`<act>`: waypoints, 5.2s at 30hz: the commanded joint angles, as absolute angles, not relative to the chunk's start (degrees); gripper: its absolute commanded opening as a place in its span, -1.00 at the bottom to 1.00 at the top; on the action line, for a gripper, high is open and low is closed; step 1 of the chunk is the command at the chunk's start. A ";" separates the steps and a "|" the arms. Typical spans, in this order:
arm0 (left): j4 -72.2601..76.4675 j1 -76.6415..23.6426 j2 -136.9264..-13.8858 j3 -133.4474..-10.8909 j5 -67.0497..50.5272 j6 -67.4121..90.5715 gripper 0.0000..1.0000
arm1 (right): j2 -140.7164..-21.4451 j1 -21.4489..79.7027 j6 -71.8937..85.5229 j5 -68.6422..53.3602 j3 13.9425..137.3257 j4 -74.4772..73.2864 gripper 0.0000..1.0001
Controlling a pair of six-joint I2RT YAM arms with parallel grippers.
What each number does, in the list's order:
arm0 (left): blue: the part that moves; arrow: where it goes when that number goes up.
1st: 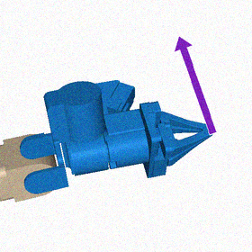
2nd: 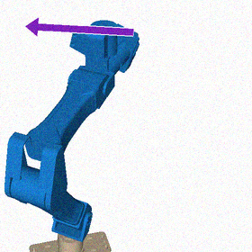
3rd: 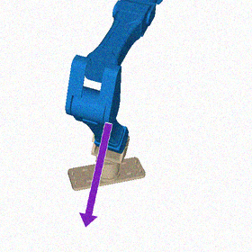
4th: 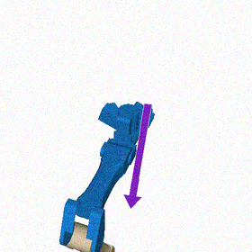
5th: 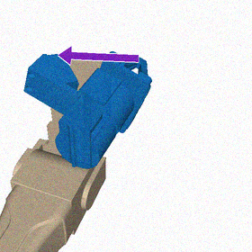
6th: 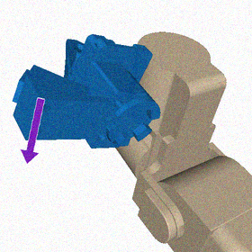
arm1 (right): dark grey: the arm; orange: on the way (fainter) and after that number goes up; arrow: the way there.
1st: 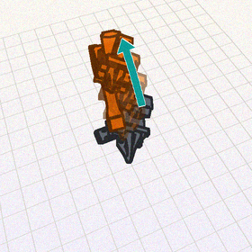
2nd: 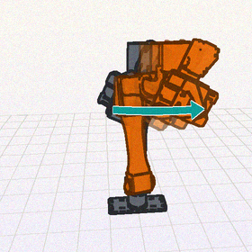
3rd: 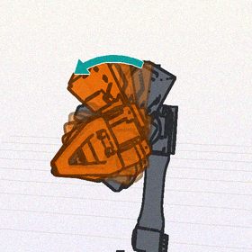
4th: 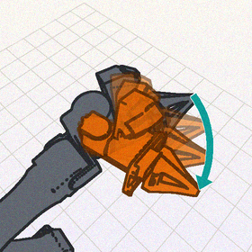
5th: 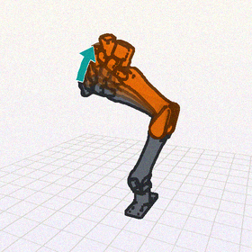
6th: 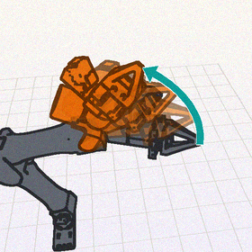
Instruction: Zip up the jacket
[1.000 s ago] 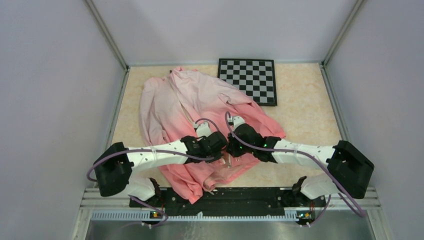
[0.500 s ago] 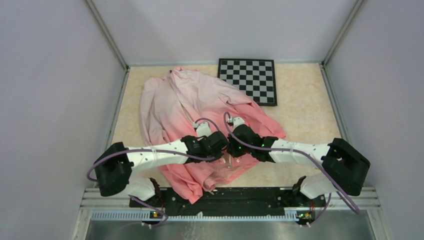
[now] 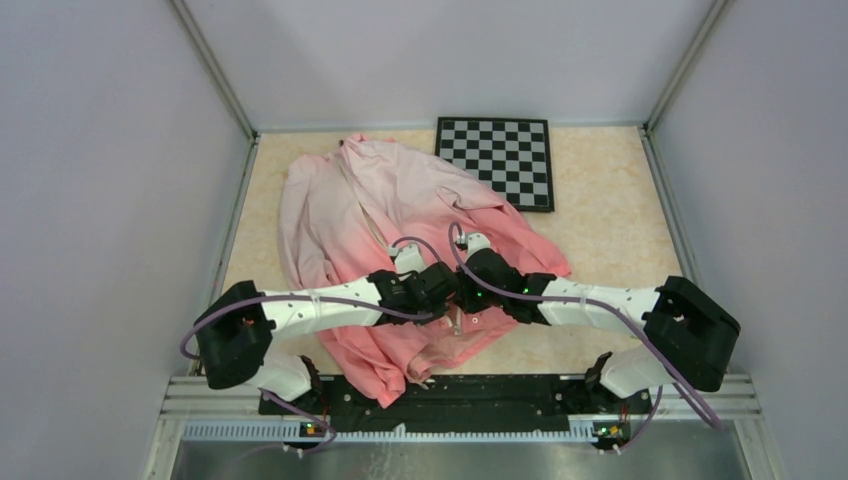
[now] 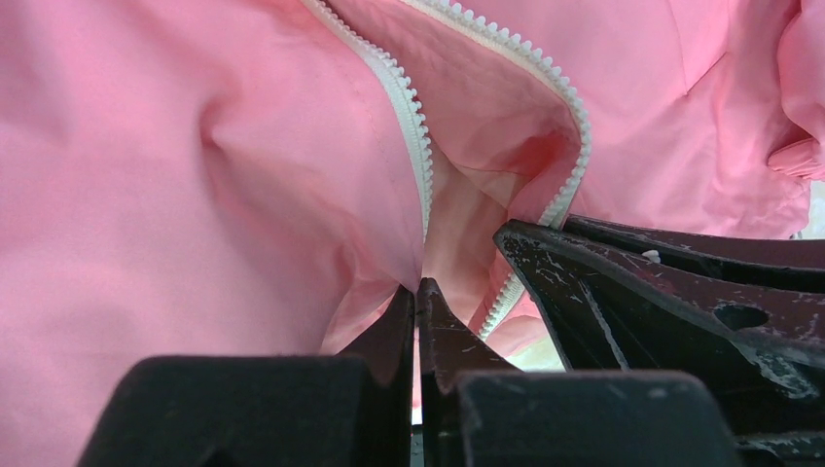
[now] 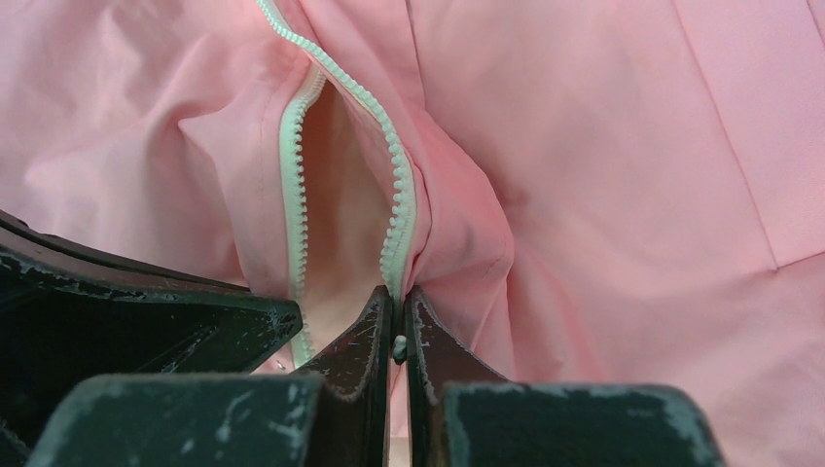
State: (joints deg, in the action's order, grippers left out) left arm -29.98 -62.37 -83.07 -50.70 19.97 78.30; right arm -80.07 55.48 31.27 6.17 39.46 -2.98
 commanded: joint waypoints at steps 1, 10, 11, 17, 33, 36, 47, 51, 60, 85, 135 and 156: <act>-29.70 -62.67 -83.48 -52.73 20.67 79.66 -1.00 | -80.40 55.99 31.97 6.94 42.01 -0.53 -1.00; -29.66 -62.69 -83.93 -52.94 20.10 80.12 -1.00 | -80.83 56.00 32.10 7.07 42.01 -0.40 -1.00; -29.62 -62.67 -83.94 -52.91 20.06 80.15 -1.00 | -80.86 56.06 32.26 7.23 42.09 -0.37 -1.00; -30.92 -62.67 -83.23 -52.68 20.48 81.14 -1.00 | -81.13 56.05 32.28 8.08 41.95 -0.78 -1.00; -32.06 -62.67 -82.03 -52.21 21.31 83.99 -1.00 | -81.61 56.07 31.53 6.48 41.61 -0.41 -1.00; -31.86 -62.65 -82.83 -52.69 20.77 83.83 -1.00 | -82.15 56.12 31.47 5.97 41.98 -0.44 -1.00; -30.86 -62.73 -83.31 -52.38 20.38 83.93 -1.00 | -80.99 56.09 31.66 5.87 41.26 1.42 -1.00; -30.60 -62.67 -83.74 -52.50 20.25 84.30 -1.00 | -80.56 56.06 31.64 5.54 41.00 1.76 -1.00; -30.35 -62.67 -83.97 -52.47 19.63 84.21 -1.00 | -80.18 56.11 33.01 7.23 40.86 1.65 -1.00; -27.34 -63.01 -85.25 -53.45 17.92 74.74 -1.00 | -83.27 56.08 34.33 8.58 48.27 -5.39 -1.00; -10.14 -65.82 -80.16 -48.85 14.55 48.57 -1.00 | -84.70 53.40 34.73 0.09 51.66 -2.95 -1.00; -2.65 -66.71 -81.97 -51.35 4.54 44.31 -1.00 | -86.91 54.65 31.58 -0.35 51.16 -2.24 -1.00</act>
State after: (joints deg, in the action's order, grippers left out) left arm -15.86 -63.31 -82.26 -45.95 14.76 52.86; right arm -85.54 52.36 34.54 1.04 50.22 -8.40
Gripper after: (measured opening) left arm 0.004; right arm 0.020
